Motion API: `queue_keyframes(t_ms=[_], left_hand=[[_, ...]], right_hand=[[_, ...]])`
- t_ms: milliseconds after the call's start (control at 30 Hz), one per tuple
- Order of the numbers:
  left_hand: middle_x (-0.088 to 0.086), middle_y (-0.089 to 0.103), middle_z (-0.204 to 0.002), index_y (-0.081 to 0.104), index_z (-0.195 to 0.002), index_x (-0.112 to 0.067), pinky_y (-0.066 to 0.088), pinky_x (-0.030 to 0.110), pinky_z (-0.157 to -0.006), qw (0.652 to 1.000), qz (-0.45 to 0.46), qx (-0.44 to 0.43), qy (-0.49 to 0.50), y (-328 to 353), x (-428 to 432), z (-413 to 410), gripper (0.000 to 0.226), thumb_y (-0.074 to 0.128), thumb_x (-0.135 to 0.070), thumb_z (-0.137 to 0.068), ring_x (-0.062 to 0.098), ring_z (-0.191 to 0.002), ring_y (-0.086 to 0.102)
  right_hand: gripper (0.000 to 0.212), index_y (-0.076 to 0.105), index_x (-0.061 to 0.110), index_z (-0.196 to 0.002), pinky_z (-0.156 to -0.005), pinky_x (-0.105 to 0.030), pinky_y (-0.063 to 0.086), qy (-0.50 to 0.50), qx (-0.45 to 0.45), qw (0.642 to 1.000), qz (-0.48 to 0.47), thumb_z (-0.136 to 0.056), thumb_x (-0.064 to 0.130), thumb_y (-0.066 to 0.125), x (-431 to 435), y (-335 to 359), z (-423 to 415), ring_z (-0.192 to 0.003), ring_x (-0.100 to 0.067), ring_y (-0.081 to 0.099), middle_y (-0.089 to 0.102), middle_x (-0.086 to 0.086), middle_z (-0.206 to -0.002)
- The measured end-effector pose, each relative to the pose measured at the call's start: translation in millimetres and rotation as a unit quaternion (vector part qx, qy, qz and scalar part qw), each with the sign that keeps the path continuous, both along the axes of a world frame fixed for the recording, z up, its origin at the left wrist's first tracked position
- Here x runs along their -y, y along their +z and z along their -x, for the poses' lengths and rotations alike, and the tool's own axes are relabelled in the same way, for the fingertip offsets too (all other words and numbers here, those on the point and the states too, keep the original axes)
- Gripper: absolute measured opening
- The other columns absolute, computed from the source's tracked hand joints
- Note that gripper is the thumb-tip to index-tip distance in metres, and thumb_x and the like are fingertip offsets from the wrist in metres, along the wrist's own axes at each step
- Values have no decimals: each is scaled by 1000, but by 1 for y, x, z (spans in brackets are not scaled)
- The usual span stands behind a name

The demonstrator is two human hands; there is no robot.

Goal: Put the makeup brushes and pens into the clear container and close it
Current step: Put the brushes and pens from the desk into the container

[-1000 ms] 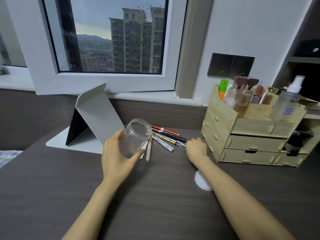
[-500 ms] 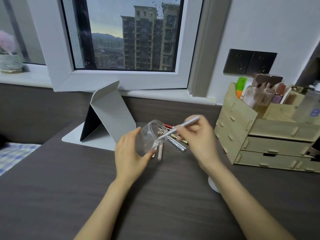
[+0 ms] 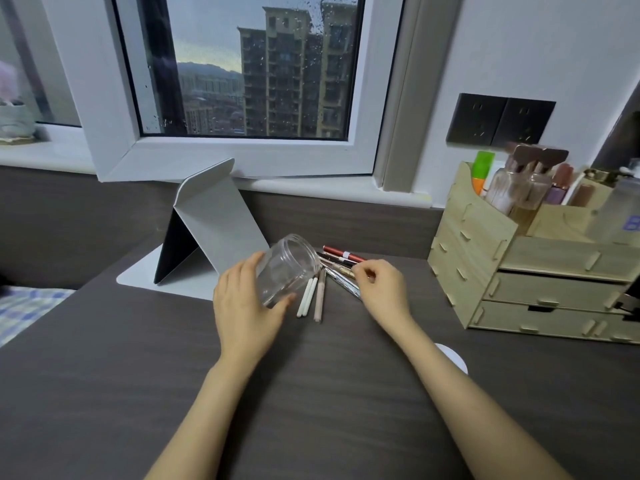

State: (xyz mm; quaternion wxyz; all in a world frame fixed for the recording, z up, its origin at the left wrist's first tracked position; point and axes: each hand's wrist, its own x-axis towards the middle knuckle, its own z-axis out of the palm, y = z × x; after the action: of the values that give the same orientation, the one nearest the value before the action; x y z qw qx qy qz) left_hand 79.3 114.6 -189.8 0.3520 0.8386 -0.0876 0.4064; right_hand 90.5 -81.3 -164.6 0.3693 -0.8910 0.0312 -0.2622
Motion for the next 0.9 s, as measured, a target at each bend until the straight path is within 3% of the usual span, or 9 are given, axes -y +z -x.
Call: queue_keyframes(t_ms=[100, 233, 367, 500, 700, 800, 867, 900], left_hand=[[11, 61, -113, 51, -119, -9, 39, 41, -87, 999, 44, -12, 18, 2, -1, -2, 73, 85, -22, -57, 33, -102, 51], [11, 61, -112, 51, -119, -9, 40, 42, -86, 999, 44, -10, 18, 0, -1, -2, 73, 85, -22, -56, 33, -102, 51], [11, 61, -110, 51, -119, -8, 40, 40, -85, 1000, 20, -2, 14, -2, -1, -4, 74, 86, -23, -56, 33, -100, 52], [12, 61, -110, 51, -119, -8, 40, 40, -84, 1000, 22, 1, 15, -1, -1, -3, 73, 86, -23, -56, 33, -100, 52], [10, 62, -109, 52, -118, -9, 41, 41, -84, 1000, 26, -4, 12, 1, -1, -2, 72, 86, -23, -56, 32, -100, 52], [10, 61, -111, 51, -119, -10, 41, 41, -85, 1000, 18, -13, 12, -1, -1, -3, 74, 86, -25, -56, 31, -101, 52], [9, 61, -111, 51, -120, -11, 40, 40, -85, 1000, 18, -16, 13, -1, -1, -3, 74, 85, -26, -56, 30, -102, 51], [9, 61, -112, 51, -120, -11, 40, 40, -85, 1000, 18, -16, 12, -1, 0, -3, 74, 85, -26, -56, 30, -102, 51]], right_hand=[[24, 71, 7, -99, -91, -36, 44, 0, -94, 972, 214, -89, 21, 54, 2, -14, -26, -107, -31, 55, 69, -11, -105], [32, 61, 4, -111, -93, -39, 43, -6, -144, 929, 342, -92, 28, 53, -7, -24, -44, -118, -31, 47, 63, -13, -118], [37, 56, 3, -117, -93, -38, 44, -37, -164, 918, 359, -94, 31, 50, -12, -31, -52, -119, -31, 48, 62, -15, -122], [43, 51, 5, -121, -91, -38, 45, -77, -118, 924, 356, -90, 34, 54, -8, -35, -56, -118, -32, 48, 57, -16, -125], [27, 54, 3, -117, -87, -38, 47, -45, -156, 891, 424, -94, 15, 46, 0, -38, -65, -118, -31, 48, 61, -14, -122], [31, 57, 0, -116, -88, -40, 47, -59, -149, 934, 319, -97, 21, 45, 1, -22, -57, -115, -37, 54, 64, -20, -119], [35, 55, -1, -122, -89, -40, 46, -50, -121, 987, 92, -96, 21, 45, 5, 0, -45, -114, -38, 57, 64, -22, -120], [34, 54, -2, -124, -86, -40, 48, -17, -96, 993, -69, -96, 17, 46, 5, 13, -36, -109, -36, 60, 64, -23, -118]])
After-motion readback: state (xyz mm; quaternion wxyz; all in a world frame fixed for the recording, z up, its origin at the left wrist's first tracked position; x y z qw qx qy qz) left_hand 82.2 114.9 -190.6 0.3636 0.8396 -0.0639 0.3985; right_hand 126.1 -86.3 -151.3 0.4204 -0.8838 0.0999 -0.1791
